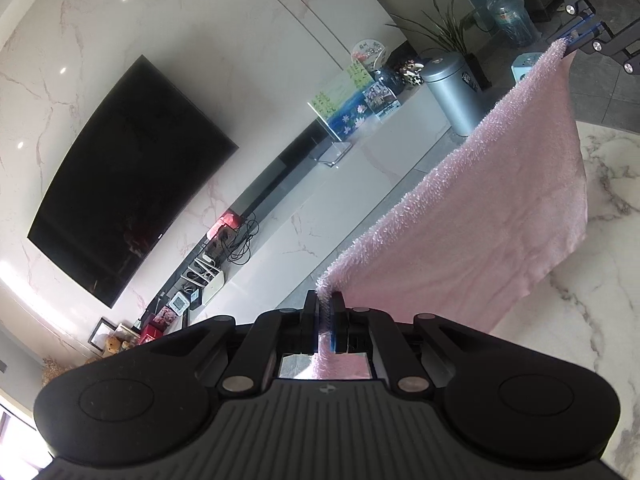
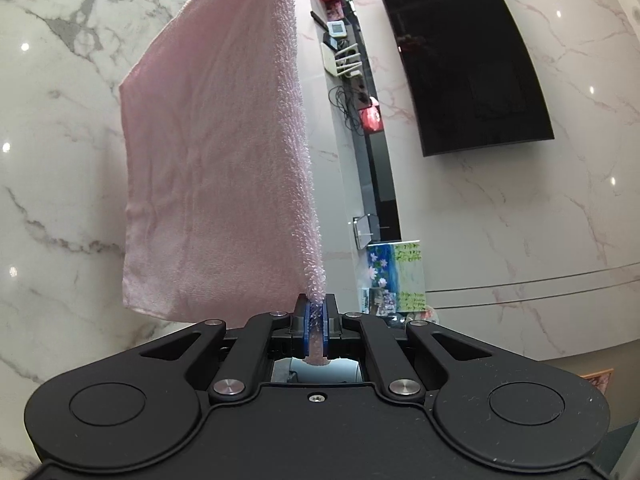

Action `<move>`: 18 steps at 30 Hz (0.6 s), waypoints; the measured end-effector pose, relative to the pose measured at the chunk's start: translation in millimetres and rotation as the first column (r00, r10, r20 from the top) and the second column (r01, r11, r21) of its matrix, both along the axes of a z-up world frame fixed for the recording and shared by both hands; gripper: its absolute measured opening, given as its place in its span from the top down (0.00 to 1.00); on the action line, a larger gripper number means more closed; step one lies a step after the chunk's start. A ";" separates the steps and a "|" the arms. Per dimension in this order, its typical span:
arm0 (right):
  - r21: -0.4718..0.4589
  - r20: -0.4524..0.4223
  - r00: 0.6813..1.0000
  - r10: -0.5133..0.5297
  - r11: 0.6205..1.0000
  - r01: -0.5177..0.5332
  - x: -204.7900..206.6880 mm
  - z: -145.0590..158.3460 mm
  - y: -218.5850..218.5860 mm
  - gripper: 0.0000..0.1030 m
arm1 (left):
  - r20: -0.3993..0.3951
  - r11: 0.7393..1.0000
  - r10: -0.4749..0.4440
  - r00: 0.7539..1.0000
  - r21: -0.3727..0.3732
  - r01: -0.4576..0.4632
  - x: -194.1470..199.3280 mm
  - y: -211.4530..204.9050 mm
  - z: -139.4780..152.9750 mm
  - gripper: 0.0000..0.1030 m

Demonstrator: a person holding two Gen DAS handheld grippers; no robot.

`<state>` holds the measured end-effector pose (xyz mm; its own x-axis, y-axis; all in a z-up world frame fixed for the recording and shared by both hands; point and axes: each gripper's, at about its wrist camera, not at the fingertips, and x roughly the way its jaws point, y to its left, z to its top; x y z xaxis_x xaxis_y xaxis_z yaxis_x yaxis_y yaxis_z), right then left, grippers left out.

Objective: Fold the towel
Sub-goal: 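Lift the towel by its middle with both grippers, folding it in half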

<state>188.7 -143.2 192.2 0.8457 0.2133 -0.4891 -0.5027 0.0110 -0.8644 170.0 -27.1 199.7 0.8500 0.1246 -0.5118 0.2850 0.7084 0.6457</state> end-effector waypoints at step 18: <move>-0.097 -0.434 0.899 0.060 0.989 -0.113 -119.0 -115.9 -61.8 0.97 | -0.322 0.956 -0.275 0.906 0.005 0.292 -163.6 4.8 -128.3 0.96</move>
<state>69.7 -205.0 76.3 0.5290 0.1951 -0.8259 -0.8191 -0.1371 -0.5570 6.4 -22.3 71.5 0.6496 -0.0646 -0.7575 0.6631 0.5356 0.5229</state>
